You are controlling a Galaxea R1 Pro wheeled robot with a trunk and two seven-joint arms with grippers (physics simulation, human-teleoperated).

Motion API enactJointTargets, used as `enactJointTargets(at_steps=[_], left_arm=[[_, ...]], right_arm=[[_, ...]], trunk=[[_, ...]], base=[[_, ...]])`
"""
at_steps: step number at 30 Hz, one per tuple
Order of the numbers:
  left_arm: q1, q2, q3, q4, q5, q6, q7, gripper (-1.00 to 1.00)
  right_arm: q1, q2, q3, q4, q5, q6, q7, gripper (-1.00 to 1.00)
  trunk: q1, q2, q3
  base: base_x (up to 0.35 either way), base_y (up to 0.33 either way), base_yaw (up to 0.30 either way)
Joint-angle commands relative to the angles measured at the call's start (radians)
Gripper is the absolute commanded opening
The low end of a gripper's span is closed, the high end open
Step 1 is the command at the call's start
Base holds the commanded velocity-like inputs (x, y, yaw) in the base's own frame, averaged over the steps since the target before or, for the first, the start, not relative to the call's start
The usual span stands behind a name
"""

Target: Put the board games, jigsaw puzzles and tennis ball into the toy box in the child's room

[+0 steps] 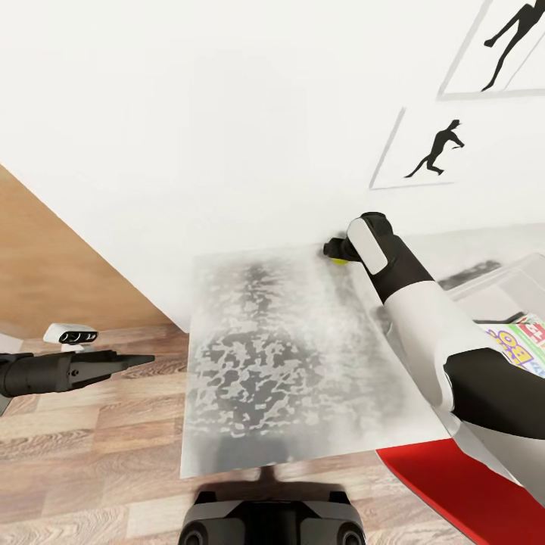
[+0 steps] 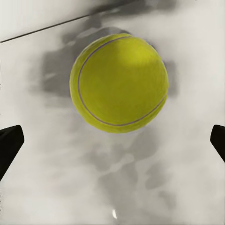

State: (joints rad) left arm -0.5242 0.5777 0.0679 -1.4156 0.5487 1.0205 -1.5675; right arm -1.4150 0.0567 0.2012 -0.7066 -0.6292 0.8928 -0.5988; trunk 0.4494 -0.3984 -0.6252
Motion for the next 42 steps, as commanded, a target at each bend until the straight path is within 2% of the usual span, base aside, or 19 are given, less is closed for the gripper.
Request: enactJointTargets(at_steps=[1,19,42], left_arm=[[0.000,0.000,0.000,0.000,0.000,0.011,-0.003,1.00],[0.000,0.001,-0.002,0.000,0.000,0.010,-0.003,1.00],[0.000,0.001,-0.002,0.000,-0.001,0.010,-0.003,1.00]], right_arm=[[-0.001,0.000,0.003,-0.001,-0.010,0.001,-0.010,1.00],[-0.022,0.002,0.003,-0.001,-0.011,0.003,-0.010,1.00],[-0.039,0.000,0.004,0.002,-0.009,-0.004,-0.010,1.00]], trunk=[[0.001,-0.002,-0.001],[0.001,-0.002,-0.004],[0.001,-0.002,-0.040]], base=[[0.000,0.000,0.000],[0.000,0.000,0.000],[0.000,0.000,0.000]])
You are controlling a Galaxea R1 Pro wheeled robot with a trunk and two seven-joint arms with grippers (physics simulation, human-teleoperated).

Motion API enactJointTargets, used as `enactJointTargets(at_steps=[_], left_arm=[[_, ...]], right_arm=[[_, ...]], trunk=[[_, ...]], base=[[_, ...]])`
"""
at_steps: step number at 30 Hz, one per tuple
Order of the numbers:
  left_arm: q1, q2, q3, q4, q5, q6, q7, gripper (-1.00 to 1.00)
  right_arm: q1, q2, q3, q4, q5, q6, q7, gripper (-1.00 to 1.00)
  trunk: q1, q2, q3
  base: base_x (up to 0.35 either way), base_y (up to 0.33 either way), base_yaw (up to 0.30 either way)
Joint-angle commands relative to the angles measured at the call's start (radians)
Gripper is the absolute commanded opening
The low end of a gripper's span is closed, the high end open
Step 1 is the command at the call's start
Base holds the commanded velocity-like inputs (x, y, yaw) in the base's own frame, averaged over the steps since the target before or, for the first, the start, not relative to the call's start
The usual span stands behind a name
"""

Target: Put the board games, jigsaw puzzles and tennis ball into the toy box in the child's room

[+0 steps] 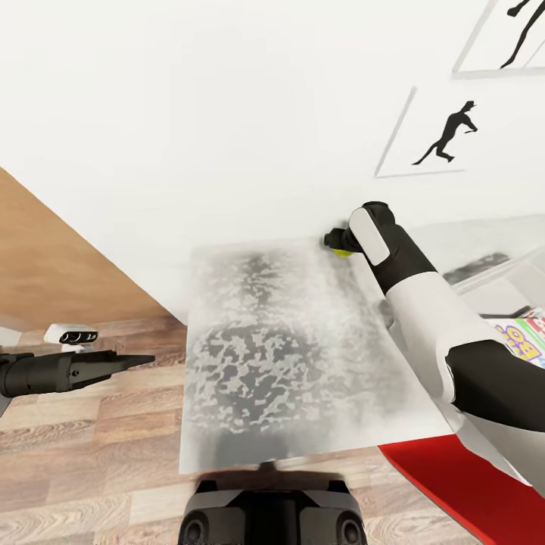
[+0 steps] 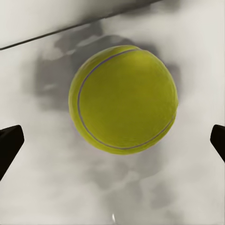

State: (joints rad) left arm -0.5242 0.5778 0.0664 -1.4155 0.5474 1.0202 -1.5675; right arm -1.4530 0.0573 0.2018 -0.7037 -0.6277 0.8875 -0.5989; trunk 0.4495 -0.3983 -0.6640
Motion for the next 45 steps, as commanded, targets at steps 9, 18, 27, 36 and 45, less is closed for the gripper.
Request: enactJointTargets(at_steps=[9,18,27,36,45], left_arm=[[0.000,0.000,0.000,0.000,0.000,0.011,-0.003,1.00],[0.000,0.000,0.000,0.000,0.000,0.011,-0.003,1.00],[0.000,0.000,0.000,0.000,0.000,0.011,-0.003,1.00],[0.000,0.001,0.000,0.000,0.000,0.011,-0.003,1.00],[0.000,0.000,0.000,0.000,0.000,0.011,-0.003,1.00]], right_arm=[[-0.002,-0.011,0.004,-0.001,-0.008,-0.001,-0.010,1.00],[-0.023,-0.015,0.013,-0.002,-0.009,-0.001,-0.010,1.00],[-0.026,-0.005,0.015,-0.003,-0.009,0.000,-0.010,1.00],[-0.028,-0.001,0.015,-0.016,-0.009,0.002,-0.010,1.00],[-0.029,-0.003,0.016,-0.025,-0.009,0.005,-0.010,1.00]], trunk=[[0.000,-0.002,-0.016],[0.000,-0.002,-0.031],[0.000,-0.002,-0.045],[0.000,-0.002,-0.048],[0.000,-0.002,-0.049]], base=[[0.000,0.000,0.000],[0.000,0.000,0.000],[0.000,0.000,0.000],[0.000,0.000,0.000],[0.000,0.000,0.000]])
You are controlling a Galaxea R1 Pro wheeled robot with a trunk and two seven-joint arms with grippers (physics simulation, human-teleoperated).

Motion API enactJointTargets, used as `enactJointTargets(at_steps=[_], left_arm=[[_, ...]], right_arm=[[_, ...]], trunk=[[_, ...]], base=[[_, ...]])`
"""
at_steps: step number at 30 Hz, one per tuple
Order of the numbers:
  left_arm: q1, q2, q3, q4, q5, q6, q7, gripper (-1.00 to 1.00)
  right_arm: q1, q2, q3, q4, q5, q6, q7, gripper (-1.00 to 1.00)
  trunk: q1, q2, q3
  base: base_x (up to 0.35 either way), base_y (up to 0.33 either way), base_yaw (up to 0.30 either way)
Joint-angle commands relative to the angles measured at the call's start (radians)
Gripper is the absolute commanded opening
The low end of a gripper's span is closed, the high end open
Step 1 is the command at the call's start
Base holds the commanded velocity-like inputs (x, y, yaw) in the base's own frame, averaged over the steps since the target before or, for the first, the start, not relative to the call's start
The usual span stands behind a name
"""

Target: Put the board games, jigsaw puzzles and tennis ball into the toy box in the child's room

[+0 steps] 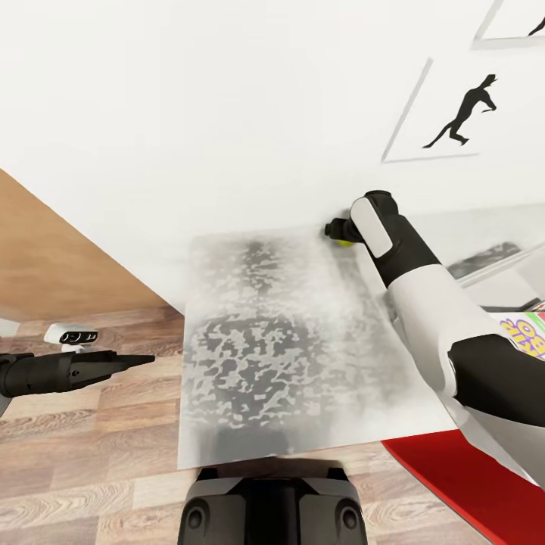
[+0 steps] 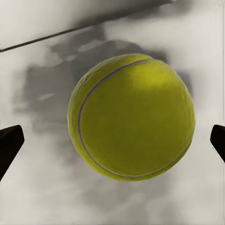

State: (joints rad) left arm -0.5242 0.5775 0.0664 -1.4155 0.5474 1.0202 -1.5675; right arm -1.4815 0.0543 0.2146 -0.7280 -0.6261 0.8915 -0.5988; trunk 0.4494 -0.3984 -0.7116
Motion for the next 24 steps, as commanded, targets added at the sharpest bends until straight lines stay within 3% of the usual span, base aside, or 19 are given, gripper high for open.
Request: enactJointTargets(at_steps=[1,24], left_arm=[[0.000,0.000,0.000,0.000,0.000,0.011,-0.003,1.00],[0.000,0.001,0.000,0.000,0.000,0.011,-0.003,1.00]], right_arm=[[-0.001,-0.001,0.003,-0.002,-0.011,0.002,-0.010,1.00],[-0.028,-0.004,0.003,-0.003,-0.011,0.002,-0.011,1.00]], trunk=[[0.001,-0.002,-0.001],[0.001,-0.002,-0.001]], base=[[0.000,0.000,0.000],[0.000,0.000,0.000]])
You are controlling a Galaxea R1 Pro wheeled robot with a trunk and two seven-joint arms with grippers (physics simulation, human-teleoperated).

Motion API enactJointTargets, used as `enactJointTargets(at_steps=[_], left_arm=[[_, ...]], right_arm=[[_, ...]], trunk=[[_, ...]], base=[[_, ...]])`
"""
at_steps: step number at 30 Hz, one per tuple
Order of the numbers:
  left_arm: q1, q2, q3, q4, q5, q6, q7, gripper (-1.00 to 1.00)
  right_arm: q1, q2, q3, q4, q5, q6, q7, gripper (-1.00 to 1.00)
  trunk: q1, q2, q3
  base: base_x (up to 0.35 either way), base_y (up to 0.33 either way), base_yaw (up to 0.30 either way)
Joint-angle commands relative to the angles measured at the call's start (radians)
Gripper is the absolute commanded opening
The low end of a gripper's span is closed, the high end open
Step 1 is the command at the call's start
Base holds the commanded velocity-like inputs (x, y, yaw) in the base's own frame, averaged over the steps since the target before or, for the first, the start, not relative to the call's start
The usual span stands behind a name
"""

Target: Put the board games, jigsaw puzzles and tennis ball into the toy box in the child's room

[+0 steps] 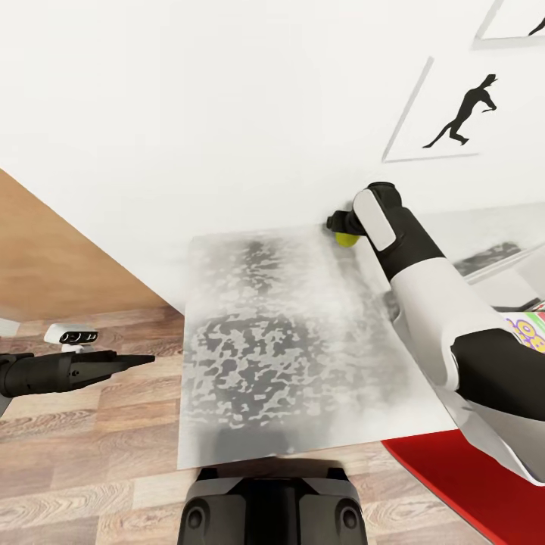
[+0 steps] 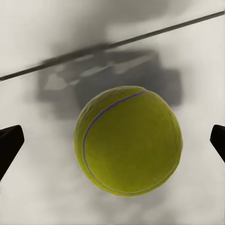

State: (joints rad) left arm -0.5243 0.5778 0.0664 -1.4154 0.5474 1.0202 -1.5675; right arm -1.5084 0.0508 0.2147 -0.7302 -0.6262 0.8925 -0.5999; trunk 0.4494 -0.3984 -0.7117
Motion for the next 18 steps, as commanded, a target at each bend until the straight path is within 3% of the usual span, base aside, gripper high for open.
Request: enactJointTargets(at_steps=[1,18], left_arm=[[0.000,0.001,0.000,0.000,0.000,0.011,-0.003,1.00],[0.000,0.001,0.000,0.001,0.000,0.011,-0.003,1.00]], right_arm=[[-0.001,0.000,0.003,0.000,-0.010,0.001,-0.010,1.00],[-0.001,-0.007,0.004,0.007,-0.010,-0.004,-0.009,1.00]], trunk=[[0.001,-0.002,-0.001],[0.001,-0.002,-0.001]], base=[[0.000,0.000,0.000],[0.000,0.000,0.000]])
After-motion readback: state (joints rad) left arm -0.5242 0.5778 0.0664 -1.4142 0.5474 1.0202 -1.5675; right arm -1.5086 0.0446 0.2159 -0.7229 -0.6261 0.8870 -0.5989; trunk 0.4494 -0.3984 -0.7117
